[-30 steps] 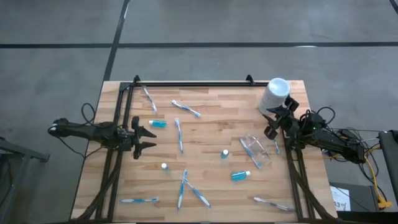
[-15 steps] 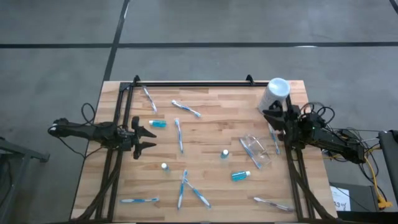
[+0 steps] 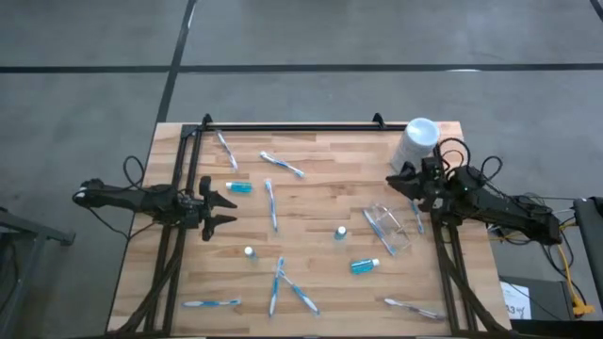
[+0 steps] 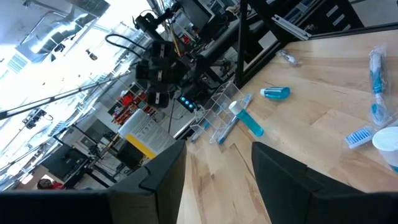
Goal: Pick & Place toothbrushing station
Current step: Put the blue mouthwash into the middle section of the transparent organizer
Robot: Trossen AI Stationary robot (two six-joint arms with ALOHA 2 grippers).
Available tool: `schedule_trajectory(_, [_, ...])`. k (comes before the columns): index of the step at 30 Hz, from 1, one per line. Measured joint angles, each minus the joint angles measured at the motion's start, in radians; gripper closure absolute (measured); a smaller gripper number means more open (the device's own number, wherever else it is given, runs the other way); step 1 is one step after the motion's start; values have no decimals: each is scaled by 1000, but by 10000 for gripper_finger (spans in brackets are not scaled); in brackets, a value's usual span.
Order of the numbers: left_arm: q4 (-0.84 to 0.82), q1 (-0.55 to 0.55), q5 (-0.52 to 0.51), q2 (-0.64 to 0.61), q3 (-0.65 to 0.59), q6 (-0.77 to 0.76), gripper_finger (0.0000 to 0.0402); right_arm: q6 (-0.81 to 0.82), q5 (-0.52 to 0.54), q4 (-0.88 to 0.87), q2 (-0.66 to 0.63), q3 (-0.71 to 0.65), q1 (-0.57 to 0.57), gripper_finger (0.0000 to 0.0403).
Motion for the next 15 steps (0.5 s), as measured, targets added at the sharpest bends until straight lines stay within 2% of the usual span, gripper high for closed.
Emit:
schedule_trajectory(3, [0,0,0,0,0,0,213,-47,31,-256,55,133,0,280])
schedule_trajectory(6, [0,0,0,0,0,0,213,-33,97,-417,126,263,0,280])
schedule_trajectory(11, [0,0,0,0,0,0,213,17,136,-556,257,435,0,280])
schedule_trajectory(15, [0,0,0,0,0,0,213,18,136,-579,348,535,0,280])
